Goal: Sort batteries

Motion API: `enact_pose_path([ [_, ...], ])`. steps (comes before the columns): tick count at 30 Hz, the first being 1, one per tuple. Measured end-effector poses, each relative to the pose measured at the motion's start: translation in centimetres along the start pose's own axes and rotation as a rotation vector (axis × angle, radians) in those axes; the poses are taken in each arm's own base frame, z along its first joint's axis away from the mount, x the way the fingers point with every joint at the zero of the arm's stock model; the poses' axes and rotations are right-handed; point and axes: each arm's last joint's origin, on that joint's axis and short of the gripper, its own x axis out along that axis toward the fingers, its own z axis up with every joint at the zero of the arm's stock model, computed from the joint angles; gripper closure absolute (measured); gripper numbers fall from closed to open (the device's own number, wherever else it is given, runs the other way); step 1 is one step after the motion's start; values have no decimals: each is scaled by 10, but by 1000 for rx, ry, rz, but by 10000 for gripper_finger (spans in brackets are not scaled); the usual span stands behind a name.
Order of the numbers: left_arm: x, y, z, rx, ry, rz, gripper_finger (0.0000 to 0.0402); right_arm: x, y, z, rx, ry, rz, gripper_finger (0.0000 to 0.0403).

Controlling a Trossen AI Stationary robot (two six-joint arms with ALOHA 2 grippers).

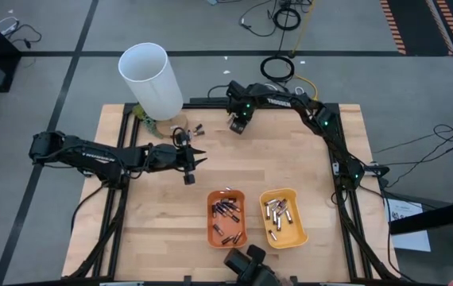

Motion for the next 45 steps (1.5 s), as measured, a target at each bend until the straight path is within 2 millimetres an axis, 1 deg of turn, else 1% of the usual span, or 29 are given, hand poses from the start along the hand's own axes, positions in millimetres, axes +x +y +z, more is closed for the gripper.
enact_pose_path([
  [4, 0, 0, 0, 4, 2, 0, 288, -8, 0, 2, -19, -30, -7, 289],
  [8, 0, 0, -1, 7, 9, -2, 288, -27, 2, 6, -44, -78, -23, 291],
  [12, 0, 0, -2, 12, 16, -3, 288, -29, 0, 4, -21, -56, -46, 293],
  [18, 0, 0, -2, 11, 16, -3, 288, -19, -7, -8, -3, 15, -108, 293],
  [24, 0, 0, -2, 11, 16, -3, 288, -4, -6, -21, 9, 57, -98, 293],
  [29, 0, 0, -2, 11, 16, -3, 288, 6, -6, -29, 27, 59, -94, 295],
  [33, 0, 0, -2, 10, 16, -3, 288, 11, -6, -33, 51, 72, -92, 319],
  [38, 0, 0, -2, 8, 16, -3, 288, 12, -6, -34, 69, 77, -92, 384],
  [39, 0, 0, -2, 8, 16, -3, 288, 12, -6, -34, 68, 77, -92, 390],
  [45, 0, 0, -2, 8, 16, -3, 288, 8, -3, -32, 65, 96, -89, 392],
])
